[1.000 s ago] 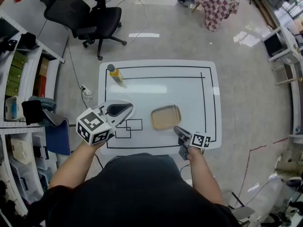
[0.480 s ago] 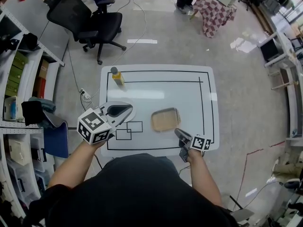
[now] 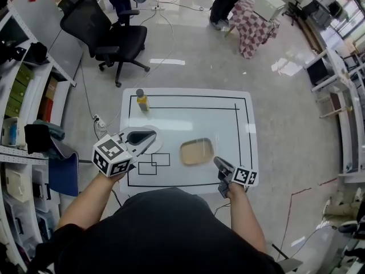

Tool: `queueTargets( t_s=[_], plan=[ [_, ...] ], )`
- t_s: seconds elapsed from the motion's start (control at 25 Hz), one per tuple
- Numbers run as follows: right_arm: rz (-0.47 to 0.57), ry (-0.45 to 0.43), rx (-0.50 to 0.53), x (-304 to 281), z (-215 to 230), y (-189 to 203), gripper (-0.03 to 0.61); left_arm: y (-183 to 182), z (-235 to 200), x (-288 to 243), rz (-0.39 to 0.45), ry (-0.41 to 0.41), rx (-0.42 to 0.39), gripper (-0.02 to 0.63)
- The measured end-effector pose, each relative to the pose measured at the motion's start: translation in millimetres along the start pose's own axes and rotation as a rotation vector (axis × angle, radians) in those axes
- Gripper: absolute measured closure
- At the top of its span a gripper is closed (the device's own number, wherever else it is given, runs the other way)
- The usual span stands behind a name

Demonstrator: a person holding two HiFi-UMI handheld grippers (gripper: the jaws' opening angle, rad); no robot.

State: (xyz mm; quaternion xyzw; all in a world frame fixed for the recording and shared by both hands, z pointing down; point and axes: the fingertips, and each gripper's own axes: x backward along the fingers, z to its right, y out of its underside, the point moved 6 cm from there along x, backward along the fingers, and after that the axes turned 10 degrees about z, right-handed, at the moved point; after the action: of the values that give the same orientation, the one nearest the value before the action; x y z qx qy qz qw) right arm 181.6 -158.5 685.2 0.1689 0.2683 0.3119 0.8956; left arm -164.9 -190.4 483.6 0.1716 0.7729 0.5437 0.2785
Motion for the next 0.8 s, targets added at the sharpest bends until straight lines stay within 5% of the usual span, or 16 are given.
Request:
queueTargets(
  t_s=[0.32, 0.8],
  plan=[
    [0.013, 0.021, 0.168, 8, -26, -21, 0.525, -6, -1, 16, 0.022, -0.005, -0.01, 0.589],
    [0.082, 0.002, 0.243, 27, -58, -53, 0.525, -9, 5, 40, 0.049, -0.029, -0.008, 0.589]
  ],
)
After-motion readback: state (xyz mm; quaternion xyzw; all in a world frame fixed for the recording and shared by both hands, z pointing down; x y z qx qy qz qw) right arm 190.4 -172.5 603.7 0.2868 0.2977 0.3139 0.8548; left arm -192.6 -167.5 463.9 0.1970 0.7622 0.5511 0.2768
